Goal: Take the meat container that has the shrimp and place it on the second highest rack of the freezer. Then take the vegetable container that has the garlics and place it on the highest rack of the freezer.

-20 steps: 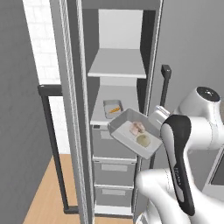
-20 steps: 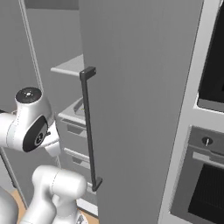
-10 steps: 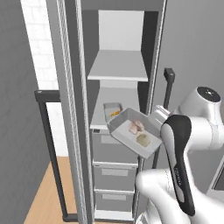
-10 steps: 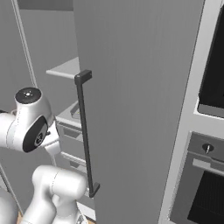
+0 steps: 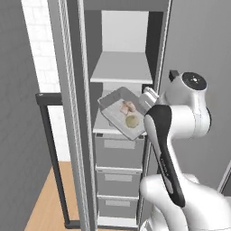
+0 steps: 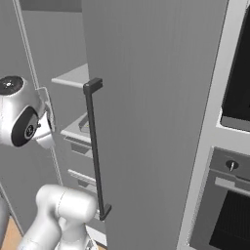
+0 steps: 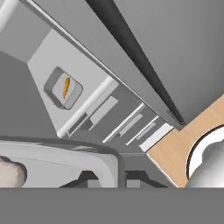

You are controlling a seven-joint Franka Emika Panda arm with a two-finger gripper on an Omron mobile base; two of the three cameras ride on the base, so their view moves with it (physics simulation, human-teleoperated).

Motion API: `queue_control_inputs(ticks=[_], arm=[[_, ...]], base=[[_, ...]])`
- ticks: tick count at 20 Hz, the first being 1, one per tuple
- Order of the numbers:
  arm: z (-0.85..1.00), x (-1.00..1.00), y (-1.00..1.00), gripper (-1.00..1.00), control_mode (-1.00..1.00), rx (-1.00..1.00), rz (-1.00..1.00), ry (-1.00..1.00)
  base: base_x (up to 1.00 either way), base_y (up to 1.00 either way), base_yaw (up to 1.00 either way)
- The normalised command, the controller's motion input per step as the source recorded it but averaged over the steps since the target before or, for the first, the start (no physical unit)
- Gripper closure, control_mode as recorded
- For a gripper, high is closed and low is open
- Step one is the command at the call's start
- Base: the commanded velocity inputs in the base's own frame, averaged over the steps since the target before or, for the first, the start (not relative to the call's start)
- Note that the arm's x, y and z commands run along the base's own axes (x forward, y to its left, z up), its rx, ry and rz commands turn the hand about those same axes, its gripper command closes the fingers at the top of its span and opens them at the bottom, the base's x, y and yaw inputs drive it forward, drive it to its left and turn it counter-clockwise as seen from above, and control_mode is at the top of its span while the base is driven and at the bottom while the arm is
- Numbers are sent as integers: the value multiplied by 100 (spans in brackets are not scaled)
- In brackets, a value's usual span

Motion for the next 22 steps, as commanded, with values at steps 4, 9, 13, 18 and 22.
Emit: queue_control_inputs(ticks=[4, 9, 13, 18, 22], arm=[[66, 100, 9, 100, -100, 0, -31, -5], [37, 99, 0, 100, -100, 2, -36, 0], [10, 99, 0, 100, -100, 6, -35, 0], [-1, 100, 0, 100, -100, 13, -25, 0], [0, 100, 0, 100, -100, 15, -19, 0]], base=[[0, 0, 0], [0, 0, 0], [0, 0, 0], [0, 0, 0], [0, 0, 0]])
